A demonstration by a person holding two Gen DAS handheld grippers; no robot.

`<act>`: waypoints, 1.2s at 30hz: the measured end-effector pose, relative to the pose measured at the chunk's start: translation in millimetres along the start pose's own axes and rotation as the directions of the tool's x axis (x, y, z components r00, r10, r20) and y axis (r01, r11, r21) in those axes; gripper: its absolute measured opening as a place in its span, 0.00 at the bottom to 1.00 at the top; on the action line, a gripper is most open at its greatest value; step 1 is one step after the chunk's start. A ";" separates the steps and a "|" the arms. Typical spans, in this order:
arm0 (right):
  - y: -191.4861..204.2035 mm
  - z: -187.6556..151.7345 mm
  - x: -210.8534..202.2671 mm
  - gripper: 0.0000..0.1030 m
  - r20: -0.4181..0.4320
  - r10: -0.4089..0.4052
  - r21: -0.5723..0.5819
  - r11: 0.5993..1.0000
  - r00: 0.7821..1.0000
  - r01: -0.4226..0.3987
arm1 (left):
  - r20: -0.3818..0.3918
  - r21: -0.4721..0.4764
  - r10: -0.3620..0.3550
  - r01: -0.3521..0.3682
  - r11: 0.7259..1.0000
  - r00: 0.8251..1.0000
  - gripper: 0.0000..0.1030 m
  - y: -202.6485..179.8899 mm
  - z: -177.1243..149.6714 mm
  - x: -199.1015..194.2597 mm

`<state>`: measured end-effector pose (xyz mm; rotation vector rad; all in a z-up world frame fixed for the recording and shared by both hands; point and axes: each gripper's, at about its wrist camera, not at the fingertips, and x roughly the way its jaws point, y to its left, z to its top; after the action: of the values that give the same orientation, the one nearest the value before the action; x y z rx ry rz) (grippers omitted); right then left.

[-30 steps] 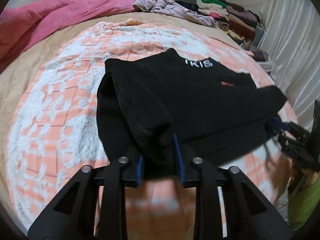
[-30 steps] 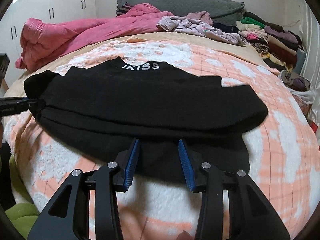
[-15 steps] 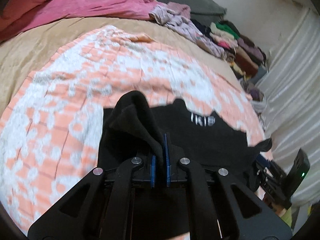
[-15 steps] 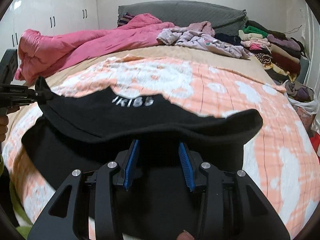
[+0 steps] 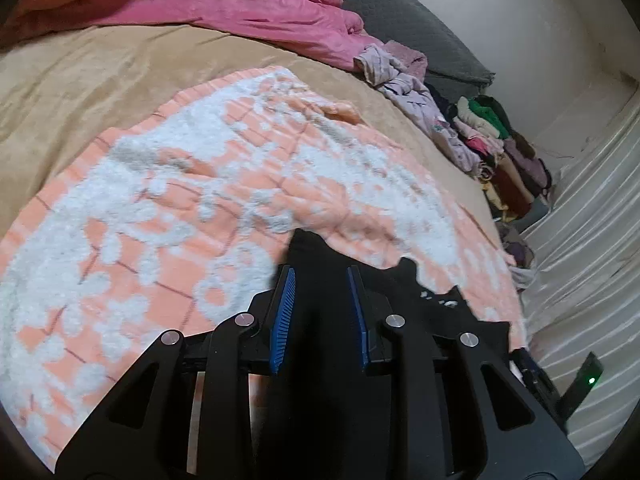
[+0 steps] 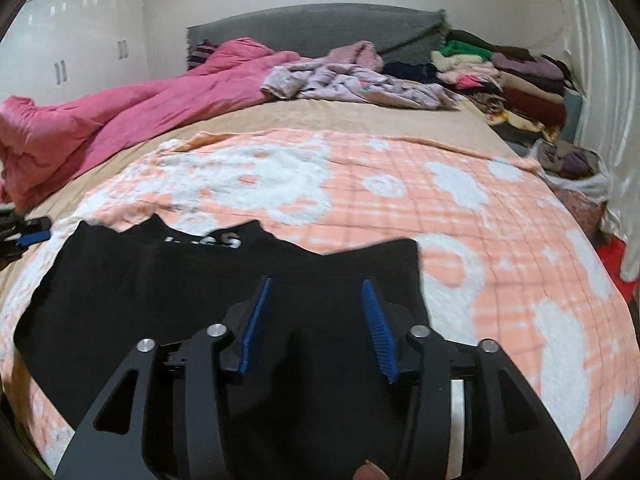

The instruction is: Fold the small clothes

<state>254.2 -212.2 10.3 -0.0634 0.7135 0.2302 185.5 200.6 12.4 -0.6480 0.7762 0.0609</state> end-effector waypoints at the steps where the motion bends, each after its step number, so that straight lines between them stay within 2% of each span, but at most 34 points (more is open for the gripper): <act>1: -5.9 -2.3 0.5 0.49 -0.007 -0.011 0.020 1.000 1.000 0.012 | 0.002 0.017 0.020 -0.020 1.000 1.000 0.17 0.9 -2.7 0.6; 5: -26.3 -7.2 4.1 0.49 -0.035 -0.047 0.085 0.995 0.998 0.050 | -0.007 0.101 0.074 -0.073 0.992 0.997 0.17 -1.8 -14.8 9.3; 6: -30.9 -8.0 5.4 0.49 -0.043 -0.049 0.102 0.993 0.998 0.053 | -0.009 0.118 0.084 -0.082 0.990 0.996 0.20 -3.2 -17.7 11.7; 10: -41.8 -5.8 14.3 0.54 -0.069 -0.019 0.137 0.990 0.997 0.028 | 0.008 0.214 0.140 -0.139 0.967 0.990 0.22 -12.6 -32.0 21.9; 16: -51.2 -1.5 40.9 0.54 -0.111 -0.008 0.168 0.985 0.994 0.027 | 0.044 0.293 0.170 -0.176 0.940 0.984 0.22 -19.2 -45.5 28.7; 17: -54.7 -2.2 45.0 0.54 -0.116 -0.005 0.181 0.983 0.993 0.026 | 0.052 0.302 0.171 -0.178 0.936 0.984 0.17 -20.1 -45.9 28.3; 18: -56.9 -2.9 47.8 0.51 -0.121 0.000 0.193 0.981 0.993 0.023 | 0.058 0.313 0.171 -0.180 0.932 0.984 0.11 -21.4 -46.6 28.1; 19: -58.1 -4.3 50.1 0.43 -0.126 0.017 0.205 0.979 0.992 0.009 | 0.064 0.325 0.172 -0.183 0.928 0.983 0.07 -23.0 -47.2 27.9; 20: -58.1 -4.7 50.1 0.26 -0.123 0.029 0.205 0.979 0.992 -0.003 | 0.073 0.337 0.175 -0.190 0.922 0.982 0.05 -24.7 -48.2 27.4; 21: -56.0 -4.8 47.8 0.18 -0.112 0.038 0.195 0.981 0.993 -0.016 | 0.086 0.349 0.177 -0.196 0.916 0.980 0.04 -26.3 -49.2 26.5; 23: -51.8 -2.8 41.1 0.09 -0.086 0.016 0.169 0.986 0.996 -0.001 | 0.121 0.367 0.172 -0.205 0.908 0.978 0.03 -29.2 -50.7 20.9; 29: -53.6 15.6 5.3 0.08 0.060 0.013 0.164 0.986 0.998 -0.023 | 0.241 0.384 0.122 -0.210 0.899 0.963 0.02 -38.1 -42.1 -10.1; 32: -60.5 20.1 14.1 0.08 0.045 -0.007 0.188 0.982 0.999 -0.001 | 0.224 0.354 0.148 -0.222 0.909 0.963 0.02 -31.5 -35.7 -3.3; 36: -60.0 10.1 41.6 0.08 -0.035 -0.039 0.176 0.983 0.999 0.044 | 0.167 0.326 0.184 -0.230 0.917 0.969 0.02 -19.3 -34.9 13.8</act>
<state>305.0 -261.4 -10.5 0.0879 0.7602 0.1252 178.8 162.8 -5.3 -0.2242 0.7017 0.1577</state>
